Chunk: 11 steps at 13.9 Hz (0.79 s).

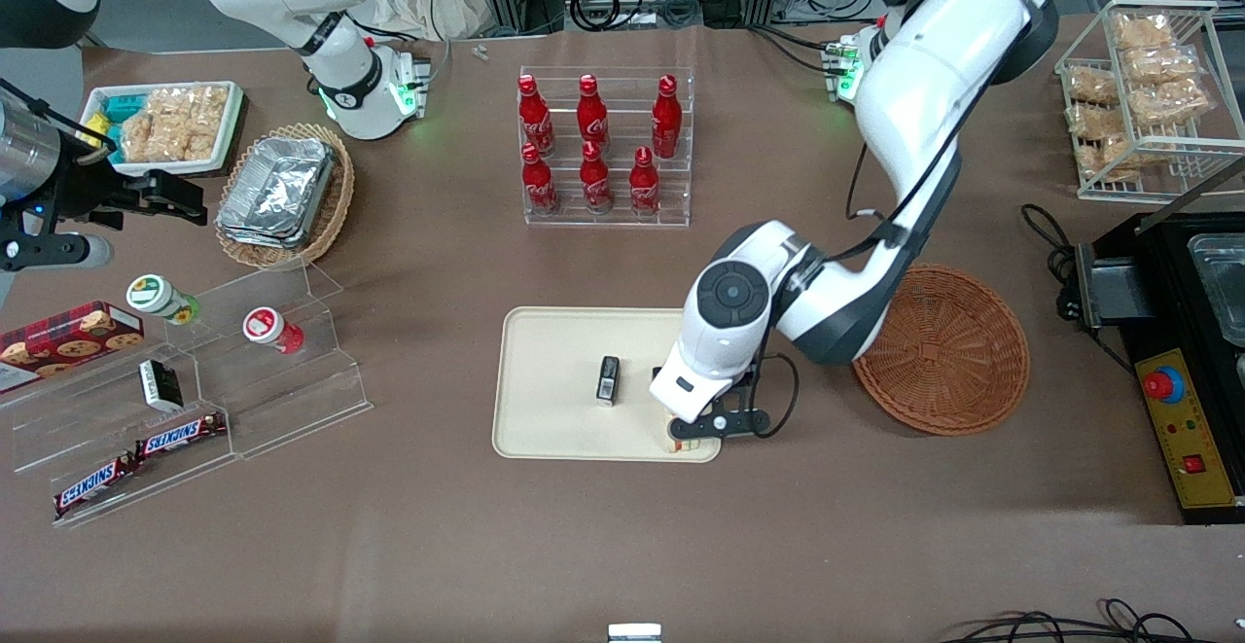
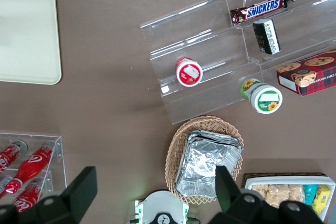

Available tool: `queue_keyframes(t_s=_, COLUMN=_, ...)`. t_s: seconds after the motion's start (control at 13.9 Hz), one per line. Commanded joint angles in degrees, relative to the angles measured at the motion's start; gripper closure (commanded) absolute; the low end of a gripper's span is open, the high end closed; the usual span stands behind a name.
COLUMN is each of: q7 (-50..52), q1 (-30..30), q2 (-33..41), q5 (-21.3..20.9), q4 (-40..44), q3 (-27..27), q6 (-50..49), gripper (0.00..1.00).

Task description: Place sandwich from basket to tray

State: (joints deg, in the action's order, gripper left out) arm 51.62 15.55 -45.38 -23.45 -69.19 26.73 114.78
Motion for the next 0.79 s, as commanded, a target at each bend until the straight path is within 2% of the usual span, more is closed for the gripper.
queue_keyframes(t_s=0.0, q7=6.55, q1=-1.83, q2=8.26, q5=-1.68, q4=-5.76, q3=-0.37, q6=-3.08, gripper=0.03)
queue_keyframes(t_s=0.22, q7=6.74, q1=-8.32, q2=16.43, q5=-0.90, q4=-12.17, q3=-0.02, q6=-2.90, gripper=0.04)
queue_keyframes(t_s=0.36, q7=6.74, q1=-11.32, q2=24.24, q5=-0.55, q4=-21.28, q3=0.25, q6=-1.86, gripper=0.04)
queue_keyframes(t_s=0.58, q7=5.78, q1=-15.36, q2=35.33, q5=7.08, q4=-33.79, q3=0.16, q6=4.21, gripper=0.04)
queue_keyframes(t_s=0.72, q7=1.15, q1=-15.90, q2=39.29, q5=10.16, q4=-34.78, q3=-0.10, q6=2.30, gripper=0.04)
